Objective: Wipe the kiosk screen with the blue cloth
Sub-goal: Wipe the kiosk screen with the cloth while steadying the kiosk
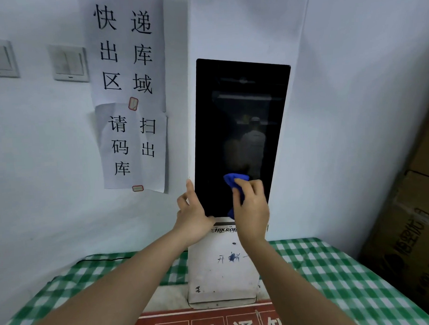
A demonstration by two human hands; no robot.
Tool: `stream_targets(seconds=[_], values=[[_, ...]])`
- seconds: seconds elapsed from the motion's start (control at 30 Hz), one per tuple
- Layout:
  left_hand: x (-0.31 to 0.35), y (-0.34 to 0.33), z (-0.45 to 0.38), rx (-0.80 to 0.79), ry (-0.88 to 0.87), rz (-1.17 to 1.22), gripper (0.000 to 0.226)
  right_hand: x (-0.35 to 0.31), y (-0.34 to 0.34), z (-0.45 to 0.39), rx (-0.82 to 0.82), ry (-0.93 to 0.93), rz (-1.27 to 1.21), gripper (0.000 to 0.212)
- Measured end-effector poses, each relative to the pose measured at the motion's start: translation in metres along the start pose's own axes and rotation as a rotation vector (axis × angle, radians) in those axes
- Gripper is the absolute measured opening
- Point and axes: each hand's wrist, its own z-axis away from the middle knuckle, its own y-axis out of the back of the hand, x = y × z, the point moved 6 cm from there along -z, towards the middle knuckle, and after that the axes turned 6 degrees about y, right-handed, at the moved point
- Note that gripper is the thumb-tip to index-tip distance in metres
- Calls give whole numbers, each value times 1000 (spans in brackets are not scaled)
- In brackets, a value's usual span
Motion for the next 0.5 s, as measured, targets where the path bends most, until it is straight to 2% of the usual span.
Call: stream_targets(seconds=[0.17, 0.23, 0.33, 0.37, 0.43, 0.5], values=[[-1, 2, 0, -23, -13, 18, 106, -17, -22, 23, -212, 375, 137, 25], [-2, 3, 1, -39, -16, 34, 105, -16, -15, 13, -177, 335, 122, 22], [-3, 4, 2, -73, -22, 62, 105, -7, -3, -2, -53, 20, -12, 18], [-3, 5, 1, -81, -23, 71, 105, -7, -3, -3, -25, -33, -34, 18], [-3, 5, 1, -95, -27, 86, 105, -16, -7, 2, -17, 24, 4, 19], [-4, 7, 2, -91, -31, 95, 104, -26, -17, 10, -80, 175, 50, 20]])
